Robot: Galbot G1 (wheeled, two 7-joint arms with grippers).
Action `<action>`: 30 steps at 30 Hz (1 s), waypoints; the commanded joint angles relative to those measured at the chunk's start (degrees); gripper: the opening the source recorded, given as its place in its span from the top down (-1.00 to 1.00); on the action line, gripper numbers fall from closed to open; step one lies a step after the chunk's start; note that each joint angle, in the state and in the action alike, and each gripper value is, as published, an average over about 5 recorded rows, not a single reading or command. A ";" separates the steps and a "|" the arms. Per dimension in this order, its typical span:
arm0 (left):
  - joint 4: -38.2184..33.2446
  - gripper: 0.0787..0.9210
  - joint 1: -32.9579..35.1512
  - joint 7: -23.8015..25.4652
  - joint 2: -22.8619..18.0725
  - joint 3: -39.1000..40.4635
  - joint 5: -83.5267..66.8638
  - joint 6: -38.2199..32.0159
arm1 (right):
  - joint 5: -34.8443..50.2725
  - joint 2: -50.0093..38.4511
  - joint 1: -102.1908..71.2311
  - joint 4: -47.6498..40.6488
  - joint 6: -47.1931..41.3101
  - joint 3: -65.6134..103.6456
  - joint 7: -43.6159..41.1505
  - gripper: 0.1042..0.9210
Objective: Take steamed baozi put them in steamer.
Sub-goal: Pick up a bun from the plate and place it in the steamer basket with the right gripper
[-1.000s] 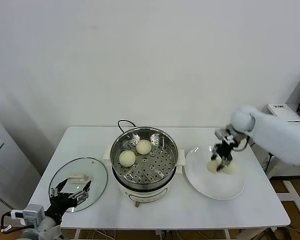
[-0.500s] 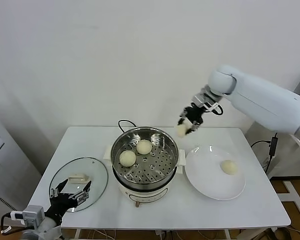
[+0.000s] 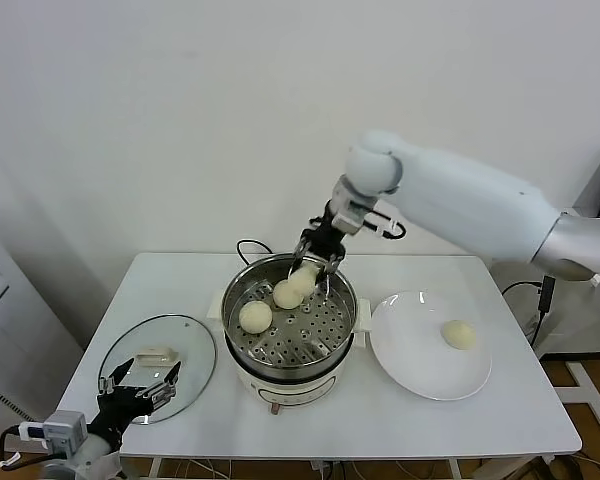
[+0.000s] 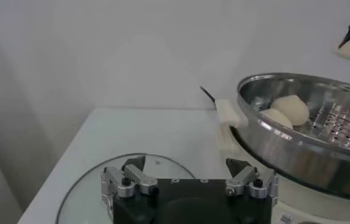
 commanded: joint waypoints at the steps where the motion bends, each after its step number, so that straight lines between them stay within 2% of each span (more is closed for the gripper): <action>1: 0.13 -0.77 0.16 0.05 0.05 -0.11 0.00 -0.06 | -4.18 2.46 -1.28 5.00 9.48 -0.79 -0.49 0.15; 8: 0.45 -0.77 0.18 0.08 0.27 -0.28 -0.06 -0.09 | -7.11 1.91 -3.67 7.23 10.49 -0.91 -1.04 0.15; 23: 0.93 -0.77 -0.21 0.00 0.43 -0.15 -0.14 0.01 | -11.39 4.56 -8.07 5.49 8.20 -0.87 -0.92 0.15; 26: 1.10 -0.77 -0.22 0.03 0.51 -0.17 -0.21 -0.05 | -11.89 4.78 -8.32 5.40 7.74 -1.02 -0.91 0.09; 30: 1.29 -0.77 -0.32 0.07 0.58 -0.15 -0.30 -0.10 | -12.48 5.23 -8.73 5.03 7.46 -1.04 -0.75 -0.15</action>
